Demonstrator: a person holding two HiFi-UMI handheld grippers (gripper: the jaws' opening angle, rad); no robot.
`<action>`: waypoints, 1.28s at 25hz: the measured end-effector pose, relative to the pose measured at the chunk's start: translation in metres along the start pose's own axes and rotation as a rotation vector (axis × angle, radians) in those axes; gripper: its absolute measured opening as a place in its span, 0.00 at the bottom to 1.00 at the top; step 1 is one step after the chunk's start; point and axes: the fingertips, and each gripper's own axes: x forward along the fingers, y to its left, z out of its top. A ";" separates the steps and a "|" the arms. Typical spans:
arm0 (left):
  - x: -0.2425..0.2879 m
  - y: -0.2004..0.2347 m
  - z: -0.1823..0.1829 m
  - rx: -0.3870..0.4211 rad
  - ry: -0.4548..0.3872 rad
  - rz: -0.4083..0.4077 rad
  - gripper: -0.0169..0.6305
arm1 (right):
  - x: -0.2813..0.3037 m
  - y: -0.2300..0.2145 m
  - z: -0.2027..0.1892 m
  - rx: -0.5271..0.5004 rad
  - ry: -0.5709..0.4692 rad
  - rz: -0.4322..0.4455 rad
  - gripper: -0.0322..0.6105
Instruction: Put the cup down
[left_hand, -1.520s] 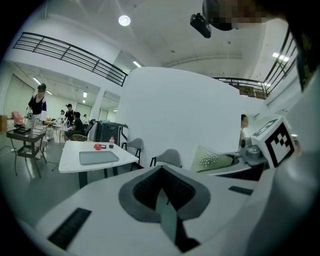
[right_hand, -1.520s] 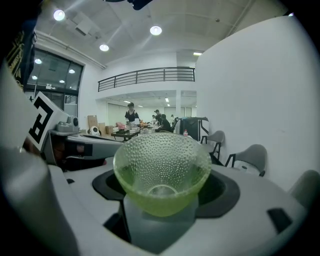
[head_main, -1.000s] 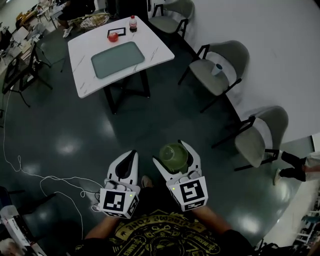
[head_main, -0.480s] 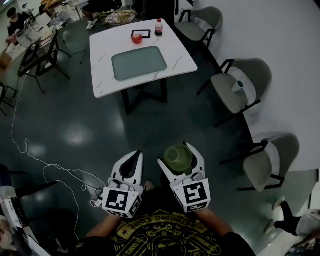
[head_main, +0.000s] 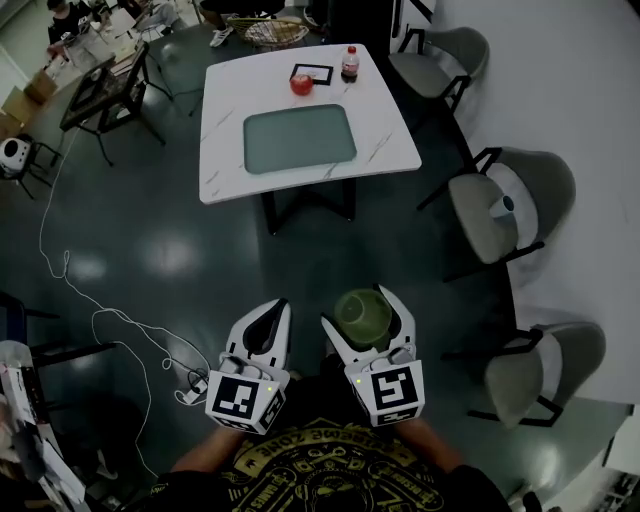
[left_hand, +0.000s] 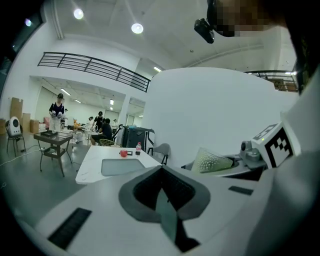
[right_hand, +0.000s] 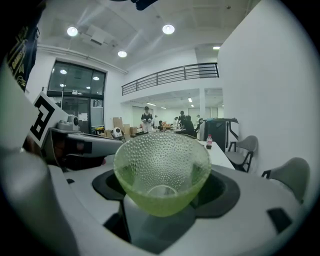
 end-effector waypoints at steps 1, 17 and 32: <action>0.005 -0.001 0.002 0.001 -0.002 0.011 0.04 | 0.003 -0.005 0.001 -0.003 -0.003 0.011 0.65; 0.046 -0.008 0.008 -0.014 -0.015 0.118 0.04 | 0.026 -0.044 0.013 -0.038 -0.029 0.126 0.65; 0.106 0.035 0.020 -0.019 0.003 0.047 0.04 | 0.089 -0.065 0.020 -0.016 0.008 0.082 0.65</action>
